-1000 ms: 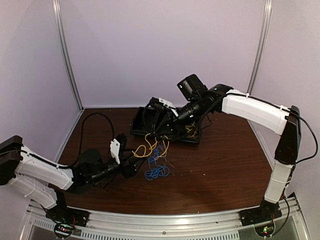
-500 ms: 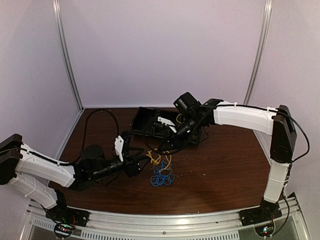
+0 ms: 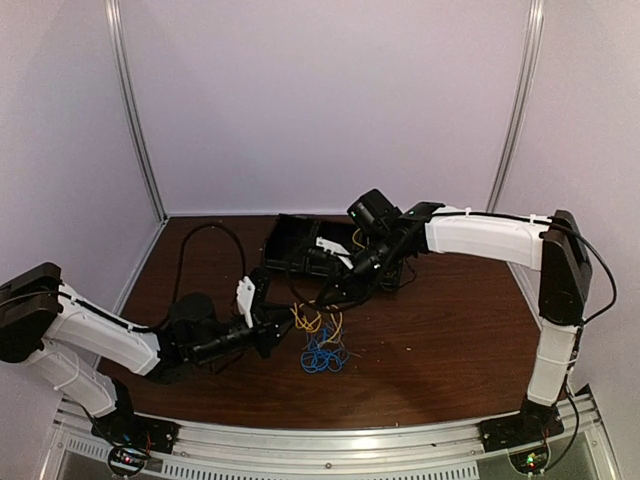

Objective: Untangle the cables

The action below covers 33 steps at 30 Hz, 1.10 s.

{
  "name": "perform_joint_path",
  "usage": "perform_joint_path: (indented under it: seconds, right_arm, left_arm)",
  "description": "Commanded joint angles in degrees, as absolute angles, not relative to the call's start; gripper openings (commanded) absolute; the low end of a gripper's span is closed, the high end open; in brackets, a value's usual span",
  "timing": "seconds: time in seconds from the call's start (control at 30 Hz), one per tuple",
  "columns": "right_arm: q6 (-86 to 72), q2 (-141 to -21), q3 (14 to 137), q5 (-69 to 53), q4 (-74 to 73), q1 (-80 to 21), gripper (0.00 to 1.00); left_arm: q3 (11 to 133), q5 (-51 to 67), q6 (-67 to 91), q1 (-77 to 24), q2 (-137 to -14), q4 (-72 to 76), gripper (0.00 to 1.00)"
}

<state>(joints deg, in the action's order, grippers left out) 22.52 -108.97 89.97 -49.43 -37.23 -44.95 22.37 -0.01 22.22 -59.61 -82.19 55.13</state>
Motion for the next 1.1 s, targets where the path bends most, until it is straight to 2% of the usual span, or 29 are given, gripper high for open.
perform_joint_path:
  seconds: [0.0, 0.07, 0.13, 0.3, 0.47, 0.57, 0.77, 0.83, 1.07]
  right_arm:
    - [22.6, -108.0, 87.5, -50.8, -36.0, -44.2, 0.00]
    - [22.7, -108.6, 87.0, -50.9, -35.7, -43.7, 0.00]
    - [23.2, -109.6, 86.7, -52.0, -35.9, -43.4, 0.02]
    - [24.3, -112.5, 84.7, -56.0, -34.2, -43.1, 0.34]
    - [21.0, -118.1, 85.0, -60.9, -31.2, -43.1, 0.44]
    - [18.9, -120.4, 85.2, -63.8, -28.7, -43.3, 0.44]
    - [16.7, -121.5, 81.7, -61.7, -23.6, -43.5, 0.32]
    - [16.3, -121.7, 81.2, -58.8, -23.1, -43.5, 0.27]
    - [16.2, -124.5, 81.4, -56.6, -23.6, -43.4, 0.22]
  left_arm:
    - [23.9, -2.7, 17.8, -59.4, -81.3, 61.8, 0.07]
    - [24.1, -4.1, 16.4, -59.4, -79.9, 61.5, 0.00]
    - [24.1, -6.1, 15.0, -59.4, -77.6, 60.7, 0.00]
    - [24.4, -11.4, 11.7, -59.4, -70.3, 57.2, 0.00]
    - [25.4, -14.2, 9.5, -59.4, -63.5, 53.1, 0.00]
    - [26.4, -14.5, 9.1, -59.4, -61.0, 50.6, 0.00]
    - [31.0, -14.1, 9.9, -59.4, -57.2, 44.2, 0.00]
    - [34.7, -13.4, 9.3, -59.4, -56.6, 39.9, 0.00]
    - [54.9, -11.2, 5.5, -59.4, -59.3, 21.5, 0.00]
